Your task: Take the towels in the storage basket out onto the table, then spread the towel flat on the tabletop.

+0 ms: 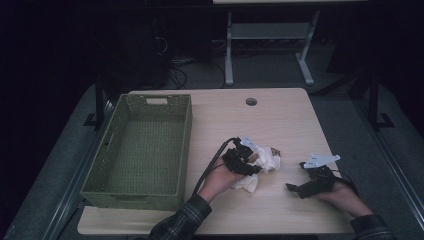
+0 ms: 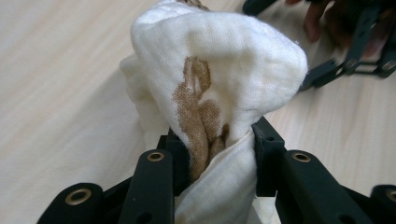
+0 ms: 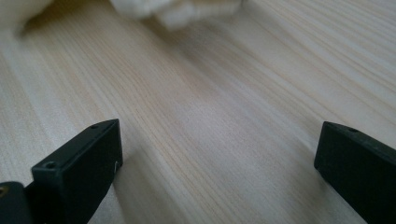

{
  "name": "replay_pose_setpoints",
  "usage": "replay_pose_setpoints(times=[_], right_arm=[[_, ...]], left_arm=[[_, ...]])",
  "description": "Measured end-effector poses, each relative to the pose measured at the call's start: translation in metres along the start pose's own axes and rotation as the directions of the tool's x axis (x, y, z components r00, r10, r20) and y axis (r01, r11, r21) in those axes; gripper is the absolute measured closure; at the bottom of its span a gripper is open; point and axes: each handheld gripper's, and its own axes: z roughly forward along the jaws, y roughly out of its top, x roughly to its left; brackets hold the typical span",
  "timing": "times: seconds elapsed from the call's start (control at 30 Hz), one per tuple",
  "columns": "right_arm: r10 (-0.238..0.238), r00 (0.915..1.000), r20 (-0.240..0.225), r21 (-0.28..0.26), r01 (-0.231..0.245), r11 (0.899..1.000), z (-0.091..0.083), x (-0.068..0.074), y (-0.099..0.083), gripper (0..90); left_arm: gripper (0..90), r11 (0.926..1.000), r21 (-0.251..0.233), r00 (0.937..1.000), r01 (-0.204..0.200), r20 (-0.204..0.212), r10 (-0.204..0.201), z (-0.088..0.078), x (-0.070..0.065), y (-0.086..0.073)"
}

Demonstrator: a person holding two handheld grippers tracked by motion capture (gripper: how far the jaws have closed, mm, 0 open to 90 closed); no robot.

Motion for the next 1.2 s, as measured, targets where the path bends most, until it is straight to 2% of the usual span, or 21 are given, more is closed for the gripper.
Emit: replay_pose_setpoints(times=[0.07,0.13,0.27,0.37,0.4,0.47,0.6,0.67,0.7,0.8,0.87,1.0,1.13,1.2], right_arm=[[-0.001,1.0,0.0,0.0,0.001,1.0,0.0,0.0,0.0,0.4],[0.0,1.0,-0.001,0.0,0.0,1.0,0.0,0.0,0.0,0.4],[0.002,1.0,-0.001,-0.002,-0.002,1.0,0.0,0.0,0.0,0.4],[-0.009,1.0,0.003,0.002,0.009,1.0,0.0,-0.001,0.0,0.4],[-0.001,1.0,0.0,0.0,0.001,1.0,0.0,0.0,0.0,0.4],[-0.001,1.0,-0.001,-0.001,0.001,1.0,0.0,0.0,0.0,0.4],[0.0,1.0,-0.001,-0.002,0.0,1.0,0.0,0.0,0.0,0.4],[-0.001,1.0,0.0,-0.001,0.001,1.0,0.0,0.0,0.0,0.4],[-0.001,1.0,0.0,-0.001,0.001,1.0,0.0,0.0,0.0,0.4],[-0.002,1.0,-0.001,0.002,0.002,1.0,0.0,0.0,0.0,0.4],[-0.001,1.0,-0.001,0.002,0.001,1.0,0.0,0.0,0.0,0.4],[-0.002,1.0,0.0,0.002,0.002,1.0,0.0,0.0,0.0,0.4],[-0.003,1.0,-0.005,0.003,0.003,1.0,0.0,0.0,0.0,0.4],[-0.006,1.0,-0.007,0.003,0.006,1.0,0.0,0.0,0.0,0.4]], left_arm=[[66.0,1.0,0.001,1.0,0.007,-0.001,-0.007,0.005,0.0,-0.002],[66.0,0.9997,0.023,0.9999,-0.012,-0.011,0.013,0.011,0.001,-0.005],[65.1,0.9989,0.039,0.9995,-0.026,-0.018,0.026,0.025,0.001,-0.012],[62.5,0.999,0.03,0.9992,-0.032,-0.023,0.033,0.027,-0.001,-0.013],[57.9,0.9986,0.031,0.9987,-0.044,-0.026,0.045,0.027,-0.001,-0.013],[55.5,0.9987,0.027,0.9988,-0.044,-0.021,0.044,0.025,-0.001,-0.014],[37.6,0.9986,0.007,0.9985,-0.052,-0.019,0.052,0.015,-0.002,-0.014],[34.6,0.9979,-0.02,0.9976,-0.061,-0.034,0.061,0.004,-0.004,-0.014],[33.3,0.9979,-0.02,0.9976,-0.061,-0.034,0.061,0.004,-0.004,-0.014],[32.5,0.9969,-0.065,0.9979,-0.045,-0.05,0.042,-0.01,-0.006,-0.014],[32.5,0.9963,-0.07,0.9966,-0.051,-0.069,0.046,-0.018,-0.006,-0.015],[32.6,0.996,-0.084,0.9956,-0.033,-0.09,0.025,-0.031,-0.006,-0.023],[34.5,0.9973,-0.072,0.9925,-0.011,-0.122,0.002,-0.037,-0.004,-0.037],[35.0,0.9973,-0.074,0.9922,-0.004,-0.125,-0.006,-0.037,-0.003,-0.041]])
